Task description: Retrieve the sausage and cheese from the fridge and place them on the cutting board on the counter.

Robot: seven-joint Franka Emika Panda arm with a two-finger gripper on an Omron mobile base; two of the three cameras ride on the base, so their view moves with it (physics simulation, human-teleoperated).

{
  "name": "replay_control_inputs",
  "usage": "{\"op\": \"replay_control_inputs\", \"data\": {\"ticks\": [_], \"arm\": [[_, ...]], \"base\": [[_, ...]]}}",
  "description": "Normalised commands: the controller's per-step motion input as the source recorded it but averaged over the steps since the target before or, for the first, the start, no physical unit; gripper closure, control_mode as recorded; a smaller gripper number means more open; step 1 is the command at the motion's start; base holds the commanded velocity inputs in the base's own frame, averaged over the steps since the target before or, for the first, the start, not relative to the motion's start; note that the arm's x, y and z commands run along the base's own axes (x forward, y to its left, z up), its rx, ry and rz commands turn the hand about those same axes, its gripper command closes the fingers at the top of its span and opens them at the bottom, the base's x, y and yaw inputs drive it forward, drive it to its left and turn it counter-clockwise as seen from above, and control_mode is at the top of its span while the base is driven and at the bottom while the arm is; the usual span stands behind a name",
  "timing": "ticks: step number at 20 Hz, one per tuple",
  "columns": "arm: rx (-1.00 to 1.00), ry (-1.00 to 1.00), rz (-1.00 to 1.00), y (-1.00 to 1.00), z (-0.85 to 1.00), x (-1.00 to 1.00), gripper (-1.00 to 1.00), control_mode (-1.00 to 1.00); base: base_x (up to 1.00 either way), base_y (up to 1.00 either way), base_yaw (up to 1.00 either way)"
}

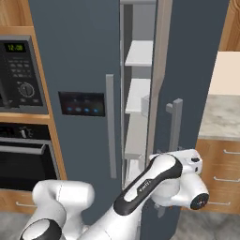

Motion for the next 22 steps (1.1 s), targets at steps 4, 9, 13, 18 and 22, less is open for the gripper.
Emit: {"op": "replay_control_inputs", "data": {"ticks": [4, 9, 13, 18, 22], "arm": [[-0.06, 0.0, -0.59, 0.0, 0.0, -0.5, -1.0, -1.0], [0.0, -0.01, -0.4, 0.14, 0.05, -0.81, -1.0, -1.0], [0.0, -0.01, 0.0, 0.96, 0.69, -0.72, -1.0, -1.0], [0.0, 0.02, 0.0, 1.0, 0.85, -0.1, -1.0, -1.0], [0.0, 0.09, -0.01, 0.94, 0.33, 0.25, -1.0, -1.0]], "base": [[0.0, 0.0, 0.0], [0.0, 0.0, 0.0], [0.0, 0.0, 0.0], [0.0, 0.0, 0.0], [0.0, 0.0, 0.0]]}}
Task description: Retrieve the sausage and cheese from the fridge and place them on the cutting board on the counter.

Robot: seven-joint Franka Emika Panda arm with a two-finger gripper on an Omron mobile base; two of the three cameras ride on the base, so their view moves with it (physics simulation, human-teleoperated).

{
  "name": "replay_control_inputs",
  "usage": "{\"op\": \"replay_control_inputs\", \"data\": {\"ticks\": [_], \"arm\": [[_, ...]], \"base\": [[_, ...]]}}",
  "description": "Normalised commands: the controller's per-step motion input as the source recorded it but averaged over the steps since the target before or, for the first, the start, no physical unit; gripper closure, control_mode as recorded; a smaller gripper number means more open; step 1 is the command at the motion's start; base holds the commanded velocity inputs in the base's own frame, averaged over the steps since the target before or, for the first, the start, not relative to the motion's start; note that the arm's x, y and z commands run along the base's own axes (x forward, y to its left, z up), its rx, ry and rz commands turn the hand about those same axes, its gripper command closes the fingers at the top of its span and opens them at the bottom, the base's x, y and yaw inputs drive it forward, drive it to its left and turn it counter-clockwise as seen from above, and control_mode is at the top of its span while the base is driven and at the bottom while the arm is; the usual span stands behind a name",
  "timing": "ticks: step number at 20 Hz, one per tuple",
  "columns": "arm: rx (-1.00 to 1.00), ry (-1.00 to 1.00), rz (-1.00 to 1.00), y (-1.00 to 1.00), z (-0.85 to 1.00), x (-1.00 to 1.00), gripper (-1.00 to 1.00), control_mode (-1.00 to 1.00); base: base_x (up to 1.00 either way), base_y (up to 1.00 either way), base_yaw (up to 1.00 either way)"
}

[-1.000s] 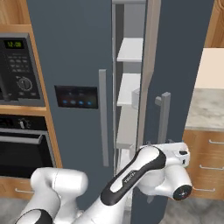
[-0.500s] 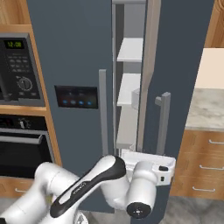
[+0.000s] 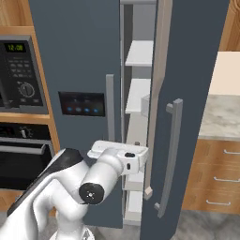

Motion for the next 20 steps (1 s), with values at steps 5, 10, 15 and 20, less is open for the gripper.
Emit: {"op": "replay_control_inputs", "data": {"ticks": [5, 10, 15, 20], "arm": [[-0.01, 0.12, -0.06, 0.63, -0.13, 0.9, -1.0, -1.0], [-0.01, 0.16, -0.15, 0.08, -0.37, 1.0, -1.0, -1.0], [0.0, 0.18, -0.19, -0.08, -0.41, 0.99, -1.0, -1.0], [0.0, 0.21, -0.21, -0.55, -0.45, 0.88, -1.0, -1.0]], "base": [[0.0, 0.0, 0.0], [0.0, 0.0, 0.0], [0.0, 0.0, 0.0], [0.0, 0.0, 0.0]]}}
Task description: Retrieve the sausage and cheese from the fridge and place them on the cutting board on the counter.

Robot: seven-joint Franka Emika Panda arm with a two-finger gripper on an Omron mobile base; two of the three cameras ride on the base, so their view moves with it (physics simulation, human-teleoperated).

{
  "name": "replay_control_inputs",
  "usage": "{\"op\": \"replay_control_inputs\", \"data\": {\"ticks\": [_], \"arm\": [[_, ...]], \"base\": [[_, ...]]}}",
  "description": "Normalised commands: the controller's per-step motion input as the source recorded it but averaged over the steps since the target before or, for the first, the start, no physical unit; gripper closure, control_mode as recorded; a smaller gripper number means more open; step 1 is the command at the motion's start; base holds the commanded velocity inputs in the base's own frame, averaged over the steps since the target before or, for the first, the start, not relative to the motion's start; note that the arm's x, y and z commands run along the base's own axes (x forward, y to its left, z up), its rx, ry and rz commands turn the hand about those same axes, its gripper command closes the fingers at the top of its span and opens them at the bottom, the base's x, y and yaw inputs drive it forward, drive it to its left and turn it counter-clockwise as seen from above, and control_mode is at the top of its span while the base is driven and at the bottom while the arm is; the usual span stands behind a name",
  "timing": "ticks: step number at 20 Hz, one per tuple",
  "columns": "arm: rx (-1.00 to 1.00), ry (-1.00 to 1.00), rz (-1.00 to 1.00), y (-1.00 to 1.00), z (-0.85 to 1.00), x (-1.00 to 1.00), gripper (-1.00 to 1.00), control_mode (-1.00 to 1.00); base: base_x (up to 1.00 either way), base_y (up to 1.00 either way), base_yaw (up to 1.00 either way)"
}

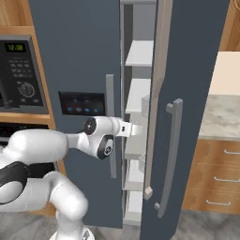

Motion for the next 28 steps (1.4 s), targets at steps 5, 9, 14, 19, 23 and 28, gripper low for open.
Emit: {"op": "replay_control_inputs", "data": {"ticks": [5, 9, 14, 19, 23, 28], "arm": [[0.0, 0.13, -0.14, -0.69, -0.34, 0.52, -1.0, -1.0], [0.0, 0.05, -0.19, -0.51, -0.23, 0.19, -1.0, -1.0], [0.0, 0.03, -0.23, -0.57, -0.11, 0.19, -1.0, -1.0], [0.0, 0.0, -0.26, -0.94, -0.02, -0.09, -1.0, -1.0], [0.0, -0.01, -0.26, -1.0, 0.0, -0.04, -1.0, -1.0], [0.0, -0.15, -0.16, -0.9, 0.04, -0.04, -1.0, -1.0]], "base": [[0.0, 0.0, 0.0], [0.0, 0.0, 0.0], [0.0, 0.0, 0.0], [0.0, 0.0, 0.0], [0.0, 0.0, 0.0], [0.0, 0.0, 0.0]]}}
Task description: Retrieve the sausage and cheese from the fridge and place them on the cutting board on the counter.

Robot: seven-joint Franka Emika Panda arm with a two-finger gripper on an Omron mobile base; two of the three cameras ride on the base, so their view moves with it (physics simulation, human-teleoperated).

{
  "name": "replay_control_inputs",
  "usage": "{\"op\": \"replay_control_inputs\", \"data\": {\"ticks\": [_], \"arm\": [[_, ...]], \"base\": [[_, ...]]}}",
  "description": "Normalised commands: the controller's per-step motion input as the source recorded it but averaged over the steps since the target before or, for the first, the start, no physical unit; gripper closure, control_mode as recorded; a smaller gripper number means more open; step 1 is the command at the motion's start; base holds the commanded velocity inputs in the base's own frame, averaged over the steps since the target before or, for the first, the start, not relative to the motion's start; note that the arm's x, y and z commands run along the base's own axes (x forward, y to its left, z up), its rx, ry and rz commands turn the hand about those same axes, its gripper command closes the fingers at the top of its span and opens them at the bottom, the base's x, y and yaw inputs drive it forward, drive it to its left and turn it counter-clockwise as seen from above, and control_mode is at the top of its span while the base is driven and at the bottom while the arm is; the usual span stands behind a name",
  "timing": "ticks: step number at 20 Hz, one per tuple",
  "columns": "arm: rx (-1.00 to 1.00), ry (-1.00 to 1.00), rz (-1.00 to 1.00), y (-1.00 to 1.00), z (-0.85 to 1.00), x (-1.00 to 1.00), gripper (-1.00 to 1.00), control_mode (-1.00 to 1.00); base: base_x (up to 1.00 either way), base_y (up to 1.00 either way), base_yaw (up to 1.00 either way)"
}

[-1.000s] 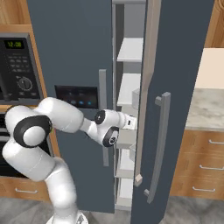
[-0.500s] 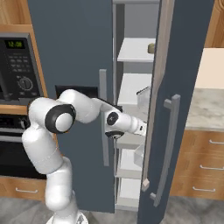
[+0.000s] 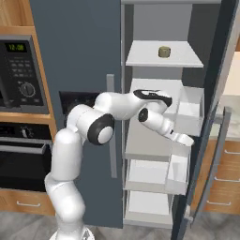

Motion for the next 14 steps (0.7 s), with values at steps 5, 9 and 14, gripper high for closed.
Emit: {"op": "replay_control_inputs", "data": {"ticks": [5, 9, 14], "arm": [[0.0, -0.25, -0.03, 0.57, -0.12, -0.96, -1.0, -1.0], [-0.01, -0.24, 0.0, 1.0, 0.11, -0.99, -1.0, -1.0], [0.01, -0.02, 0.07, 0.99, 0.83, -0.53, -1.0, -1.0]], "base": [[0.0, 0.0, 0.0], [0.0, 0.0, 0.0], [0.0, 0.0, 0.0]]}}
